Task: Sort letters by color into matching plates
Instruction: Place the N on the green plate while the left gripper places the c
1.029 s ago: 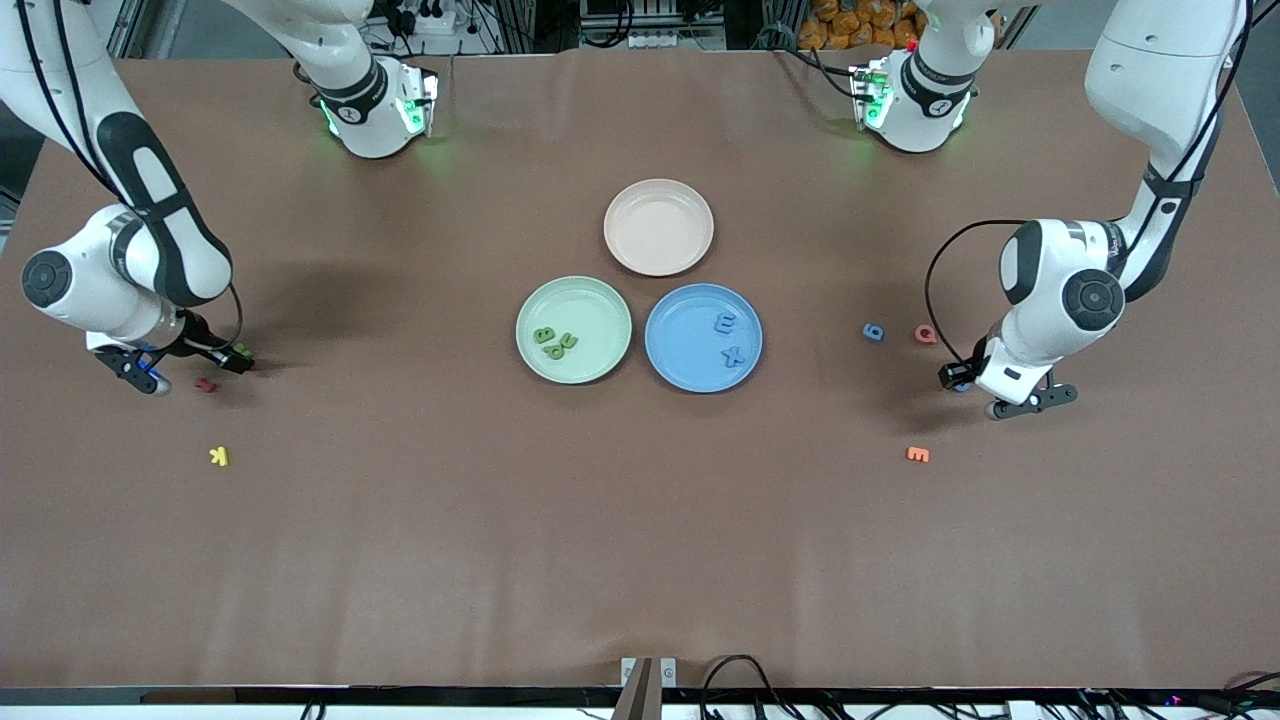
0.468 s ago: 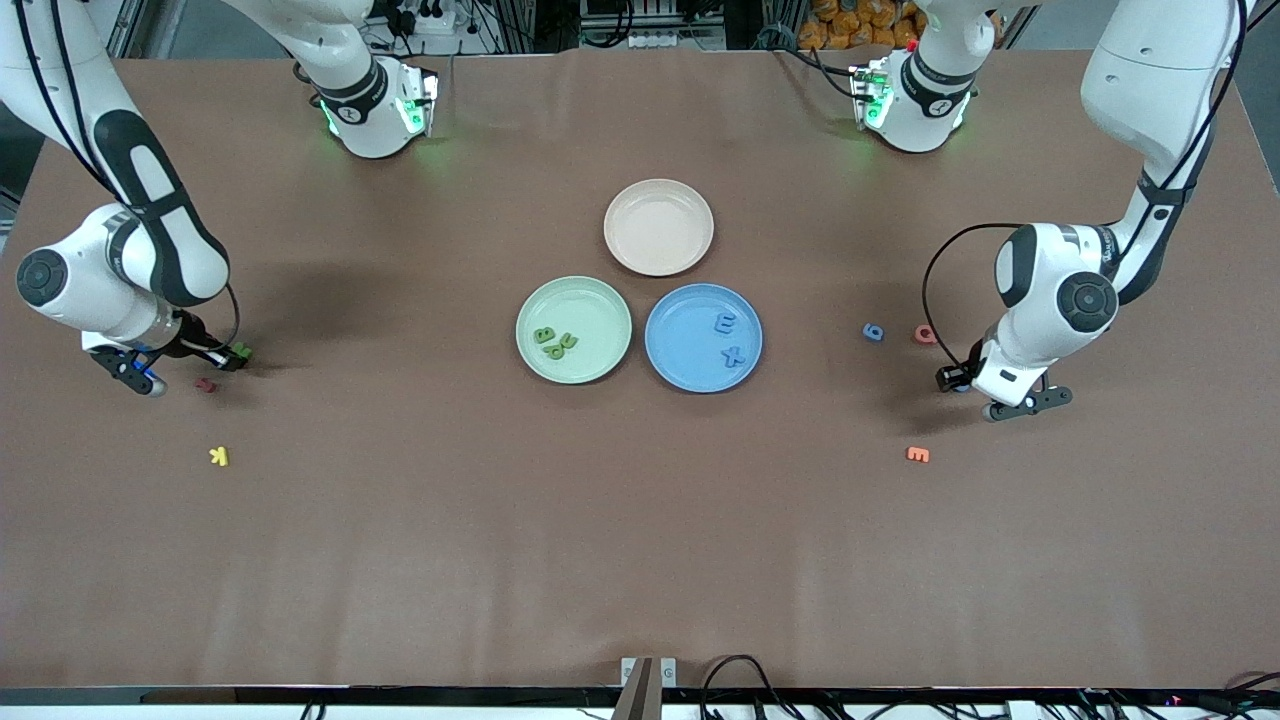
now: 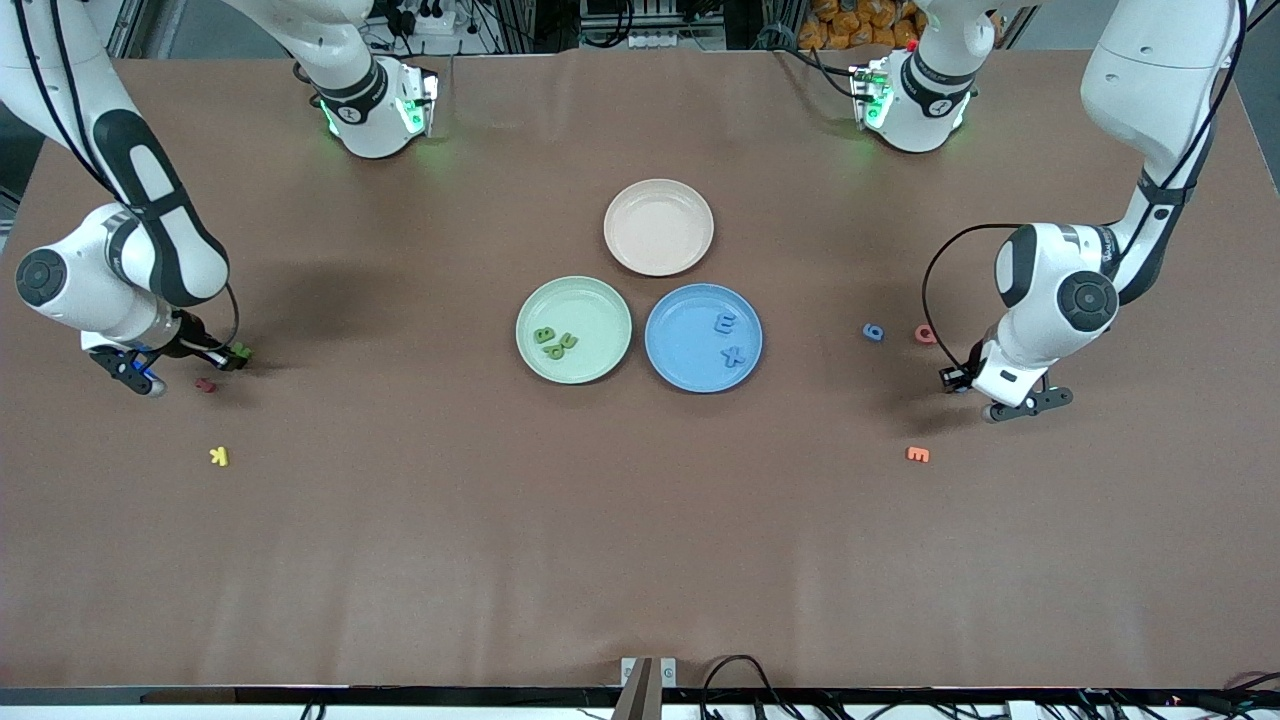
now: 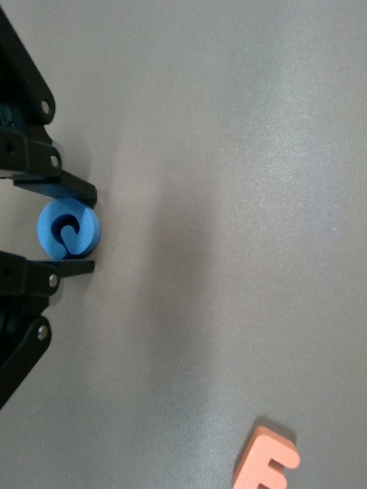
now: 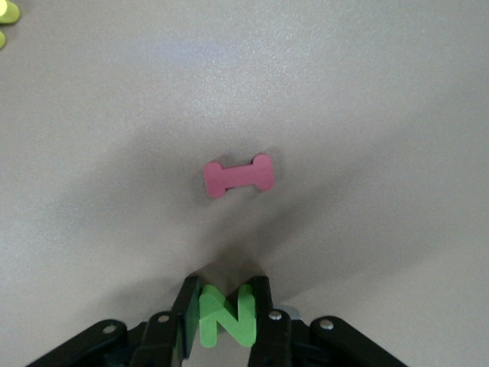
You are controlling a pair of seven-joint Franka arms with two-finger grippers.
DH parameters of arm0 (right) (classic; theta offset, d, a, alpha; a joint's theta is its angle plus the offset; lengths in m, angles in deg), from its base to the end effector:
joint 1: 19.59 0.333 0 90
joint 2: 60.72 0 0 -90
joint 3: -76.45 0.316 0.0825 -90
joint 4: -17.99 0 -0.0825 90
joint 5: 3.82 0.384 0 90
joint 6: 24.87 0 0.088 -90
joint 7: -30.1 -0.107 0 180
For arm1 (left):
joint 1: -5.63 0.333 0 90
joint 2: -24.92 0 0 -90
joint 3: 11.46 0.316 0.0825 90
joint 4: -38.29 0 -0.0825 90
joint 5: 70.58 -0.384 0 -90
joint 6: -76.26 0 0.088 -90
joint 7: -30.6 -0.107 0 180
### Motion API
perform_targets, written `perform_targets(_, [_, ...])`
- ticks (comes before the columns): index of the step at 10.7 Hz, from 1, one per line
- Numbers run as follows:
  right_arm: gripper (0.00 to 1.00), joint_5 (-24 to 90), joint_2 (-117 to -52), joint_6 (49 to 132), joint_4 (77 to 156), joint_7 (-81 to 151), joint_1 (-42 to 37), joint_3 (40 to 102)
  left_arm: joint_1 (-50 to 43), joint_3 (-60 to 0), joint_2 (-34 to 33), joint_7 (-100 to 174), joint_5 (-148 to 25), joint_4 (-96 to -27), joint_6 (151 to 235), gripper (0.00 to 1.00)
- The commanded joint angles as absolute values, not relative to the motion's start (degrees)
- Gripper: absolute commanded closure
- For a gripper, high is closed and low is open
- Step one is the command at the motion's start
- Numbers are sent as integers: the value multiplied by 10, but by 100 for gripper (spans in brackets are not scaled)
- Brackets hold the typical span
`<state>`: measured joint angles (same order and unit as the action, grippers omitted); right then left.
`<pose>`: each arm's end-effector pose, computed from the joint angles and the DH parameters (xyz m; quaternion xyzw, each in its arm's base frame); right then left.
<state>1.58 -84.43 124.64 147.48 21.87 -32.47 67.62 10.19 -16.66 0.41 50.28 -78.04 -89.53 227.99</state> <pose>0.4915 -0.2011 0.1739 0.9558 -0.2926 -0.0294 0.0049 0.5444 -0.0110 0.1776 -0.9936 -0.1124 0.0013 0.0122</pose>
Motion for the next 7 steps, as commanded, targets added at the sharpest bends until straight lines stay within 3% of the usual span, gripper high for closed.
perform_targets(1, [73, 22, -846, 1247, 1475, 226, -333, 685, 102, -167, 11, 492, -766, -898, 2286, 100])
perform_targets(7, [77, 48, -817, 1214, 1475, 208, -293, 684, 98, -188, 46, 504, -766, -882, 2231, 100])
